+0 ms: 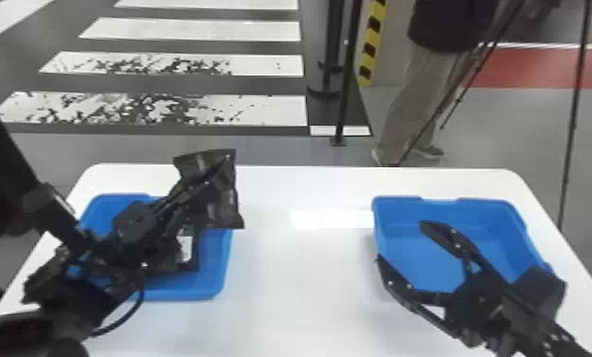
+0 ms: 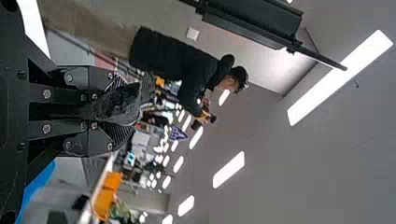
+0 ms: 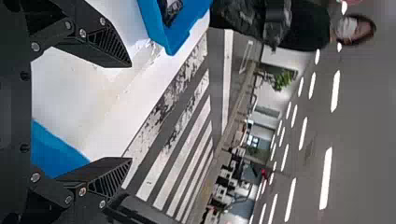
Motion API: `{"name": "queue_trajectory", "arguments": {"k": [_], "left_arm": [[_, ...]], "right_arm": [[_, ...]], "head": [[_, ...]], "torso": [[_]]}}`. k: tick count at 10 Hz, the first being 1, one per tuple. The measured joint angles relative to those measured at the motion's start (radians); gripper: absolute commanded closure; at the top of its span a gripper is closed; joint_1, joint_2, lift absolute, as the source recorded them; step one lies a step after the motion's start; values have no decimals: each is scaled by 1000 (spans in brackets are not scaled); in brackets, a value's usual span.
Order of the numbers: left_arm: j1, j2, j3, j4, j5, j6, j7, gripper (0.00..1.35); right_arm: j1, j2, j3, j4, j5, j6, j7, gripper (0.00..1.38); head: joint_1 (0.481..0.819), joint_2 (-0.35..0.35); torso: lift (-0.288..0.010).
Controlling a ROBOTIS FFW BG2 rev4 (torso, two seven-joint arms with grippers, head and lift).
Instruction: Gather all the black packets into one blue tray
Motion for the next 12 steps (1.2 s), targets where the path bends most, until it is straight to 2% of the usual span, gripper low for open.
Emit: {"name": "queue_trajectory", "arguments": {"k": [2,3,4,5,6,7,8,9,11,12], "left_arm": [[20,5,137,0,-180,-7,-4,1199],[21,7,202,0,-288,-2,-4,1170],[16,11,256,0,-391,8,-3,1026],[10,14,300,2,-487,22,0,489],[7,16,334,18,-562,34,12,88],[9,16,364,47,-613,22,25,87],[30,10,397,67,-641,-23,36,160],[74,-1,427,72,-630,-84,41,177],[211,-35,442,38,-504,-226,44,177],[311,-64,443,-28,-442,-286,59,179]], "right_arm": [[68,53,-96,40,-147,-16,-38,303],[92,68,-122,50,-178,-17,-41,303],[105,74,-133,51,-186,-17,-42,303],[114,77,-138,52,-191,-17,-43,303],[126,84,-150,55,-210,-17,-51,303],[151,105,-181,57,-248,-17,-68,303],[184,121,-214,53,-295,-19,-92,303],[221,125,-238,46,-346,-32,-111,303],[285,126,-294,25,-378,-62,-116,303],[312,126,-304,26,-392,-100,-120,303]], "head": [[695,-6],[695,8],[695,44],[695,81],[695,112],[695,125],[695,126],[695,126],[695,75],[695,59]], "torso": [[-110],[-110],[-110],[-110],[-110],[-110],[-110],[-110],[-110],[-110]]}}
